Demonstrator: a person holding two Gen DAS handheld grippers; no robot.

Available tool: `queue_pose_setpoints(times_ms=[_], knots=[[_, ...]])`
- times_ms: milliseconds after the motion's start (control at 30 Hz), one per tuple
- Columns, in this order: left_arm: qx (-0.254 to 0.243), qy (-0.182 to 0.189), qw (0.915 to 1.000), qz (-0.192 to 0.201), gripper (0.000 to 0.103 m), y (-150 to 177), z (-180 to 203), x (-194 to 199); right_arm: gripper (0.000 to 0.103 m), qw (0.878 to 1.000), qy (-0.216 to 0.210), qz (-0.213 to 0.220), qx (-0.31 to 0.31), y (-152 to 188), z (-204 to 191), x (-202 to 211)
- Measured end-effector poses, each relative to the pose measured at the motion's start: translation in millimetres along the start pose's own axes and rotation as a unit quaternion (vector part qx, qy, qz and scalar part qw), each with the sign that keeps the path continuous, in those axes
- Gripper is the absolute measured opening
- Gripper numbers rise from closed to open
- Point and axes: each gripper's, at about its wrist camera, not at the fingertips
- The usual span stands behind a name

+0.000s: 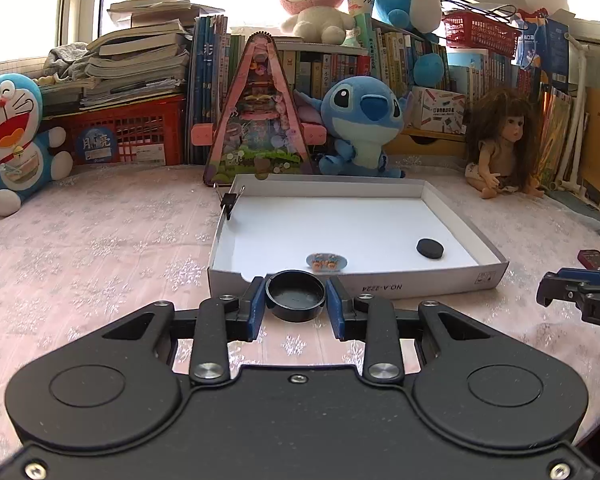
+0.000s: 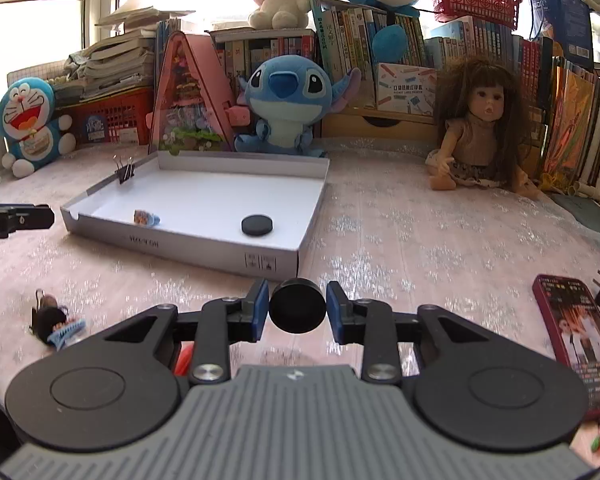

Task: Organize rigid objects
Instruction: 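Carry the black lid and black disc over the white tray with both grippers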

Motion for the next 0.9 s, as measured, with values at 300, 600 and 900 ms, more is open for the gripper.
queue_pose_setpoints(times_ms=[300, 600, 900], knots=[[0.002, 0.004, 1.0000, 0.006, 0.030, -38.0, -2.1, -26.7, 0.036, 1.000, -0.011, -0.012, -0.011, -39.4, 2.5, -25.6], [0.006, 0.014, 0.9995, -0.029, 0.030, -81.5, -2.2, -82.4, 0.036, 0.996, -0.026, -0.062, -0.051, -84.6, 7.3, -74.0], [0.027, 0.021, 0.9950, -0.093, 0.030, -92.5, -4.4, -147.1, 0.036, 0.988, -0.019, -0.124, -0.091, -104.7, 9.7, -133.2]])
Point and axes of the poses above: each gripper's, at about its wrist camera, not at the fingertips, and x roughly against the way its jaws point, z to its right, y to its underside, and after that the axes turned 6 degrees about -x, right-handed
